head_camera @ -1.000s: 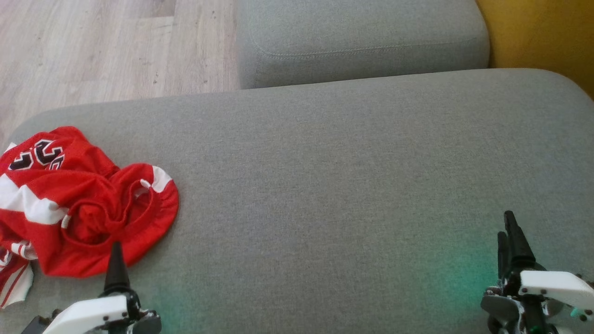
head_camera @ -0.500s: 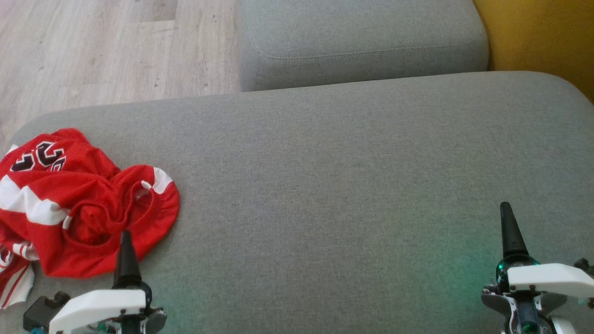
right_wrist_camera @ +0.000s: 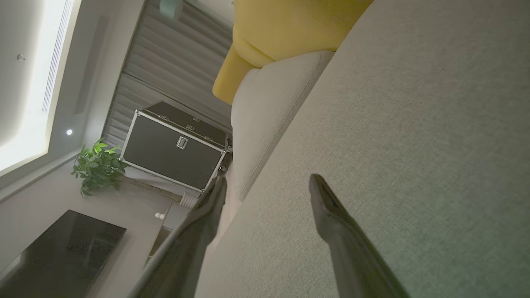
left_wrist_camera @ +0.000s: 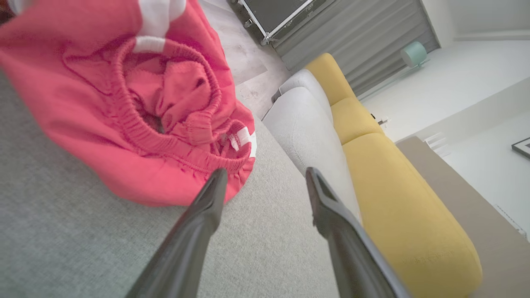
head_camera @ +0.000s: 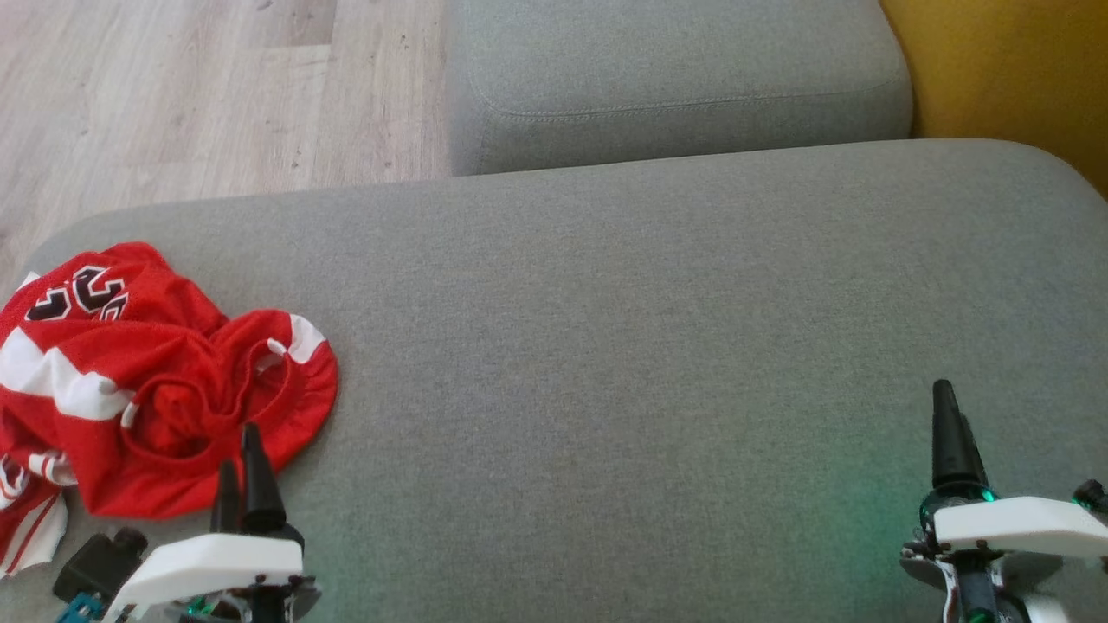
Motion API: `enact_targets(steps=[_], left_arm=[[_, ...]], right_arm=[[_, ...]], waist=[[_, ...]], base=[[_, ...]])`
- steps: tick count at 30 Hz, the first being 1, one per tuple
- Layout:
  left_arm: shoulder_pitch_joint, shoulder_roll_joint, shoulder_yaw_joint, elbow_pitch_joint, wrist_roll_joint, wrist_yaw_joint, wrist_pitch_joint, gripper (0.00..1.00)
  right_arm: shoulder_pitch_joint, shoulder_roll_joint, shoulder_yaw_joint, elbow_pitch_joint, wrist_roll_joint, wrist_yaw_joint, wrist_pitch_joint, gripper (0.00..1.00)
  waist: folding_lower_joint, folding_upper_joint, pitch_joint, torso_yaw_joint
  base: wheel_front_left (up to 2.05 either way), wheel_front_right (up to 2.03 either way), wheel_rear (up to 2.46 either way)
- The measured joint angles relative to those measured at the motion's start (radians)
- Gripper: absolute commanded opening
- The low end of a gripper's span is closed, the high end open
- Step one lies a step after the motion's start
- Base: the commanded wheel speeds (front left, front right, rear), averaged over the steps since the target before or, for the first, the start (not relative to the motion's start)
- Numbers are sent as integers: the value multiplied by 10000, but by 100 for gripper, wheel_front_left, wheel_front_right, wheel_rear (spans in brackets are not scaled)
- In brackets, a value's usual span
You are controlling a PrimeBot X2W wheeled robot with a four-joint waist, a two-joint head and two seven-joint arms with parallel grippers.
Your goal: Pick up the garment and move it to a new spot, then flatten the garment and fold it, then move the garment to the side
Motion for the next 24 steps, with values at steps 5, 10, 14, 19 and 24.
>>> enact_targets(steps=[5,10,14,19,24], left_arm=[[8,33,-144,-90,487,65,-92,100],[20,54,-259,-167,1158,161,-226,100],[117,86,-341,-201,1691,334,-324,100],[223,127,-564,-286,2380,554,-497,100],[224,270,-836,-485,3068,800,-660,100]], right_arm=[[7,-23,332,-10,-535,0,-130,100],[6,4,639,-155,-1450,0,-234,100],[10,2,731,-205,-1887,0,-387,100],[11,2,907,-263,-2575,0,-525,100],[16,2,1049,-284,-3214,0,-662,100]], waist=[[0,0,-25,4],[0,0,-64,6],[0,0,-94,11],[0,0,-125,-29],[0,0,-154,-75]], base=[[0,0,0],[0,0,0],[0,0,0],[0,0,0],[0,0,0]])
